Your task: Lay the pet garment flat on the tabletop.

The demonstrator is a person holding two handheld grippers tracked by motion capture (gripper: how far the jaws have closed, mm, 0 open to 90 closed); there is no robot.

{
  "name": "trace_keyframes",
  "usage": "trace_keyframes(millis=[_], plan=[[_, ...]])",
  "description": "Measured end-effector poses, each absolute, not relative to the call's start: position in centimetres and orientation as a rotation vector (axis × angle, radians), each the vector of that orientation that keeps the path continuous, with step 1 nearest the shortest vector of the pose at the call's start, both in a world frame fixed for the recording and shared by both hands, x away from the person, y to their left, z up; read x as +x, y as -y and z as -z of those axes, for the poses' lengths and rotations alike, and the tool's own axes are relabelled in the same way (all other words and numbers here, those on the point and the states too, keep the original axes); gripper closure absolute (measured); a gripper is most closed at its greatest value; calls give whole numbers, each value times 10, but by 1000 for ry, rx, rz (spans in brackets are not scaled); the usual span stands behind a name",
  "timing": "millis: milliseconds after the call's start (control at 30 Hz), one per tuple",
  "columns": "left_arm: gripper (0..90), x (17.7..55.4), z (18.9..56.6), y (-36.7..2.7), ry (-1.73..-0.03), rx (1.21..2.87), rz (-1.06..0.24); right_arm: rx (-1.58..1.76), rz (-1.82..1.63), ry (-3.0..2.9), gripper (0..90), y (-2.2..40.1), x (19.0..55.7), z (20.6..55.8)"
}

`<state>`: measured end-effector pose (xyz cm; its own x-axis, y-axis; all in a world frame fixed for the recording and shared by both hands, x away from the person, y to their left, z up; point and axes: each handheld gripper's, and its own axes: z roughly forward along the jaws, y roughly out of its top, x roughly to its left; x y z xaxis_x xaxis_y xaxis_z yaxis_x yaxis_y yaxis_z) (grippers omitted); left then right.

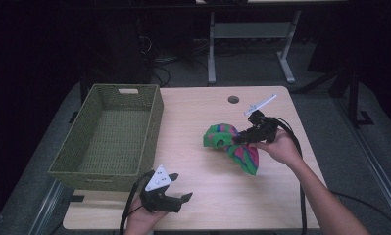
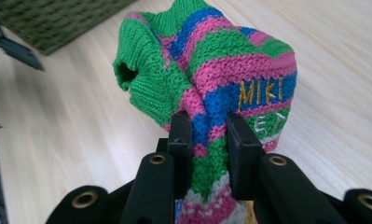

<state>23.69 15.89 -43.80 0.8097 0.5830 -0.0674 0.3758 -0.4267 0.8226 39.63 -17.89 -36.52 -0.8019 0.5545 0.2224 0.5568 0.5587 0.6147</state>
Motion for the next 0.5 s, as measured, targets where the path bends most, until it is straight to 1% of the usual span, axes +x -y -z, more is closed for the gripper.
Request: trace_keyframes(millis=[100, 267, 500], plan=[[206, 235, 438, -159, -708, 2062, -282, -959, 1135, 2756, 741, 179, 381, 359], [206, 233, 436, -159, -700, 2057, -290, -920, 1116, 2775, 740, 176, 364, 362], [204, 234, 436, -159, -703, 2050, -284, -869, 1071, 2763, 739, 163, 344, 383]])
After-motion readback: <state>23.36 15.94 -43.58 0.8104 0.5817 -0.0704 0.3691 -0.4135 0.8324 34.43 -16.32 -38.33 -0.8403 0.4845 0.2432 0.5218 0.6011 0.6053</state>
